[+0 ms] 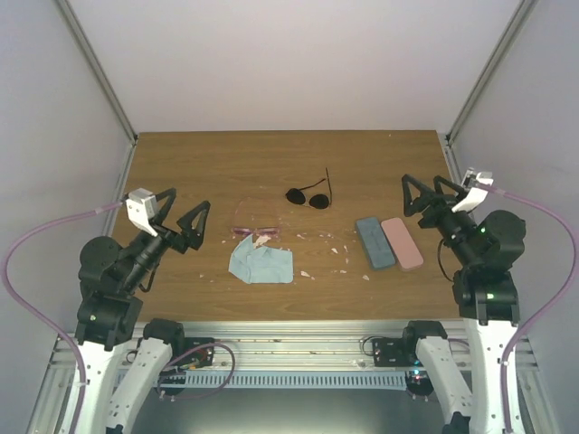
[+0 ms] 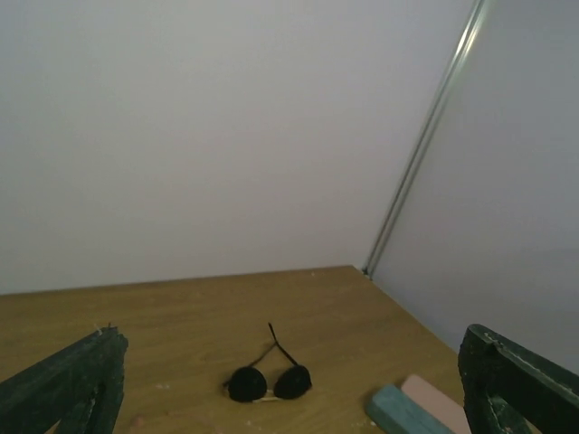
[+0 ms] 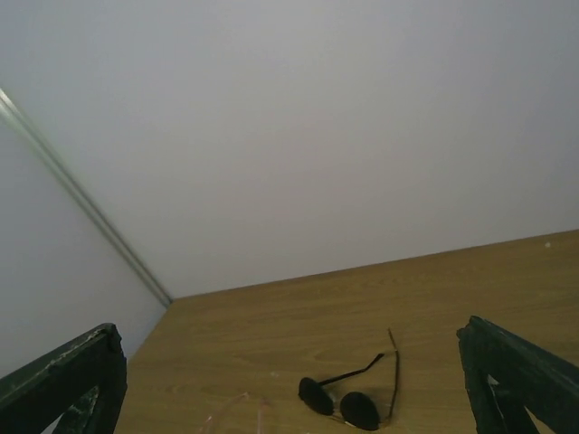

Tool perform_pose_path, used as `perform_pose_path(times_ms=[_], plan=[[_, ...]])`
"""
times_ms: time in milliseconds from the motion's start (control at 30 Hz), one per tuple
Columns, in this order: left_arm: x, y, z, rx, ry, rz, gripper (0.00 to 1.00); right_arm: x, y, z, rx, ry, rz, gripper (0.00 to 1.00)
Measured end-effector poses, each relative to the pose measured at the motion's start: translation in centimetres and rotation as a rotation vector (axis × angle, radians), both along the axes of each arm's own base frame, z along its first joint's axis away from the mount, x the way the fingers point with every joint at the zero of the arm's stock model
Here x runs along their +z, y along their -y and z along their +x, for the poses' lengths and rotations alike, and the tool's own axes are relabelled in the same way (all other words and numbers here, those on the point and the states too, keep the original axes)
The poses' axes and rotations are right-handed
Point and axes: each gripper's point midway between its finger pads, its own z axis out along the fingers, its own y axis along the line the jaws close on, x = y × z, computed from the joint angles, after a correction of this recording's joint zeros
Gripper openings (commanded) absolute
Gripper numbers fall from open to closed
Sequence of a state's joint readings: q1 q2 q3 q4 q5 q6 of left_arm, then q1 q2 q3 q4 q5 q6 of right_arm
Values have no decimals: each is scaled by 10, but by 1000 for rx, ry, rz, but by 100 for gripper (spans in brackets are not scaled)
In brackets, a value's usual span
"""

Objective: Organize the sunglasses
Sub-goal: Pick up the sunglasses case from the center of the board.

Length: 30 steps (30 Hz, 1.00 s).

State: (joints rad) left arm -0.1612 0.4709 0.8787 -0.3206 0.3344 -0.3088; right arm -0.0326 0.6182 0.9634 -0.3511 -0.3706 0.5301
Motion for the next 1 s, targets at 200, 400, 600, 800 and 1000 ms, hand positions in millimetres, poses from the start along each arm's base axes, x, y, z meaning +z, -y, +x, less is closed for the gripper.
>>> perform_pose_path(times_ms=[200, 400, 600, 800, 1000], plan=[[-30, 9, 1, -61, -62, -26, 99, -11, -12, -3, 90, 6, -5, 99], [-78, 34, 11, -219, -183, -62, 99, -52, -21, 17, 151, -90, 9, 99], [-135, 76, 24, -380, -376, -77, 99, -133, -41, 47, 176, -331, 16, 98], [-191, 133, 15, -529, -557, -19, 99, -219, -47, 60, 56, -590, -65, 98], [-232, 160, 18, -547, -669, 30, 99, -297, -31, 51, -121, -832, -205, 100]])
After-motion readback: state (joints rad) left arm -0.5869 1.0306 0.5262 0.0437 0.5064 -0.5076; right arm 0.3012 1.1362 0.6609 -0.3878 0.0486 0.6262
